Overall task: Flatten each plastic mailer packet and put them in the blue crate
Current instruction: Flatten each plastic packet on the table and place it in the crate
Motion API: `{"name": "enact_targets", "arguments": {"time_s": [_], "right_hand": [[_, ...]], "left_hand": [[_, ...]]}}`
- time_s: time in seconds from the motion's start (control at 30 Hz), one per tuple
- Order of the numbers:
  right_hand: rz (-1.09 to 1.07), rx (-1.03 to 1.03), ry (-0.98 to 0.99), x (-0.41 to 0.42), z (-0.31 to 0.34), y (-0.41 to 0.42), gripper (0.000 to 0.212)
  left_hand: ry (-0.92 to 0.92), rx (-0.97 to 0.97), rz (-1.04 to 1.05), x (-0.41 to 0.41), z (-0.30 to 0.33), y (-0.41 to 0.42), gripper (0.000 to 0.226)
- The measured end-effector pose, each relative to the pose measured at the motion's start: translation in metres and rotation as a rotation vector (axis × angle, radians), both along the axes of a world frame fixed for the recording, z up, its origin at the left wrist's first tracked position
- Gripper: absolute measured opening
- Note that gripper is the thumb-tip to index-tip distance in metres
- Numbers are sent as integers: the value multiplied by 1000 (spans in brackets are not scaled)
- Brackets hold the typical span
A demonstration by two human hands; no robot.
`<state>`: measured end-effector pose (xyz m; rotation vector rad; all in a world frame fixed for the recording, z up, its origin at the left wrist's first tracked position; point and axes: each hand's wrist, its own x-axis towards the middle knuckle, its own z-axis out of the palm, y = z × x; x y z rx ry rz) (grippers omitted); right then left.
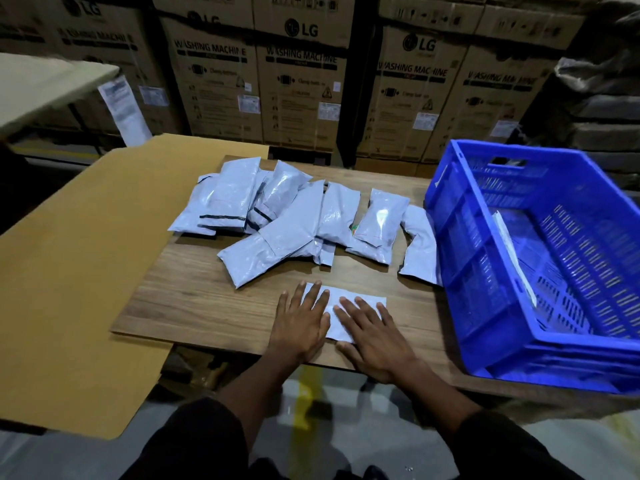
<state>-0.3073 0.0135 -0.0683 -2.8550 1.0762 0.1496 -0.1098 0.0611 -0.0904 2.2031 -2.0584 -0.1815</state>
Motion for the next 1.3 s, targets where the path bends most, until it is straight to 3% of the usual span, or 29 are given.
{"name": "enact_targets", "arguments": {"time_s": [0.13, 0.3, 0.4, 0.53, 0.63, 0.73, 0.8, 0.83, 0.87, 1.03, 1.17, 1.23, 1.3], "right_hand": [[-12, 32, 32, -26, 2, -11, 70], [-13, 10, 54, -24, 9, -16, 68], [-41, 22, 19, -23, 8, -15, 66], [28, -9, -28, -28, 7, -7, 68], [307, -182, -82, -28, 10, 6, 57], [514, -264, -7, -28, 11, 7, 69], [561, -310, -40, -26, 9, 0, 44], [559, -331, -114, -25, 8, -5, 24], [540, -325, -201, -24, 11, -9, 17], [321, -134, -516, -9, 39, -17, 18], [-69, 368, -1019, 5, 66, -6, 32], [-237, 618, -1014, 3, 70, -12, 32], [-317, 672, -871, -6, 65, -25, 32]], "left_hand": [[31, 83, 0, -1, 12, 1, 86], [38, 33, -103, 10, 10, 8, 95], [-120, -8, -258, 16, 4, 12, 83], [-188, 26, -293, 15, 11, 9, 55], [-173, 6, -252, 13, 15, 7, 50], [-168, -61, -223, 19, 11, 7, 48], [-164, -98, -217, 24, 8, 8, 46], [-161, -114, -204, 26, 8, 8, 45], [-156, -144, -188, 27, 8, 7, 44], [-18, -364, -28, 22, 31, 12, 68], [153, -475, -74, 21, 41, 14, 63], [108, -397, -110, 20, 35, 10, 59], [19, -268, -132, 17, 22, 7, 54]]}}
